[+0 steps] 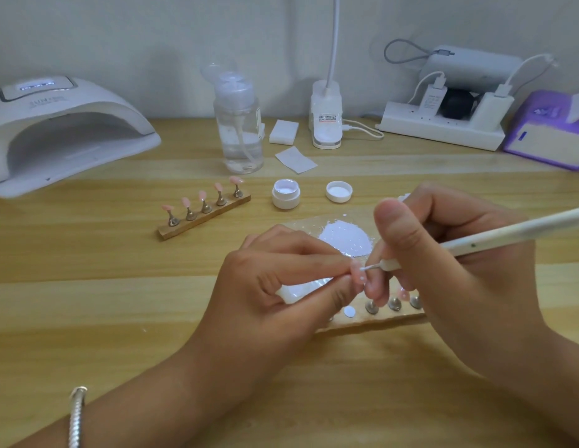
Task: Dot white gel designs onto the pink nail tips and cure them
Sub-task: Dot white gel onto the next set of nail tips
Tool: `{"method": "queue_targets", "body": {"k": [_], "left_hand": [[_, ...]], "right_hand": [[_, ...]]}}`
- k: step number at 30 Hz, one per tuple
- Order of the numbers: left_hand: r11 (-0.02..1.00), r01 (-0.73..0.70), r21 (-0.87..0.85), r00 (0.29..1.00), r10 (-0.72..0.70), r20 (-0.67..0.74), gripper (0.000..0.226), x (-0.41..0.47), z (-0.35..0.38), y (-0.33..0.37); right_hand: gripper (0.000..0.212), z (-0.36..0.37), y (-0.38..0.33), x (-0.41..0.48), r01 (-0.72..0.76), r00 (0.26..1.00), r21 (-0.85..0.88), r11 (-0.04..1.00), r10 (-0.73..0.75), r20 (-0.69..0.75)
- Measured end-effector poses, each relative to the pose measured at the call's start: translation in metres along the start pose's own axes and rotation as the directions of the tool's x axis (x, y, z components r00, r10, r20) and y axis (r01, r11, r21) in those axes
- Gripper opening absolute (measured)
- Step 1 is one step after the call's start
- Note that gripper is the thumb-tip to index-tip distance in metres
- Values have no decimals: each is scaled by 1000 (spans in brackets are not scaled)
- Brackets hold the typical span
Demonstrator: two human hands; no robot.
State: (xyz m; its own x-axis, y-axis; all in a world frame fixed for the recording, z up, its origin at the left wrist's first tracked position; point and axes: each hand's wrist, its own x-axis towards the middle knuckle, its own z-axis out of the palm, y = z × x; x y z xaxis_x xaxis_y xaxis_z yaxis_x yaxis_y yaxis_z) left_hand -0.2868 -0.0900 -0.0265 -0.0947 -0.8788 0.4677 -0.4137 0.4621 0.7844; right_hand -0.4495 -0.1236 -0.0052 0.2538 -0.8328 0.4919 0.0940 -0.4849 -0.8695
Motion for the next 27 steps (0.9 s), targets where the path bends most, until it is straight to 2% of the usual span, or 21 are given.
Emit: {"method": "queue_targets", "body": {"k": [27], "left_hand": [[1000, -12, 9, 1000, 12, -6, 8, 0, 1, -2]], "right_hand": [[34, 0, 1, 0, 0, 1000, -12, 1000, 0, -2]]}}
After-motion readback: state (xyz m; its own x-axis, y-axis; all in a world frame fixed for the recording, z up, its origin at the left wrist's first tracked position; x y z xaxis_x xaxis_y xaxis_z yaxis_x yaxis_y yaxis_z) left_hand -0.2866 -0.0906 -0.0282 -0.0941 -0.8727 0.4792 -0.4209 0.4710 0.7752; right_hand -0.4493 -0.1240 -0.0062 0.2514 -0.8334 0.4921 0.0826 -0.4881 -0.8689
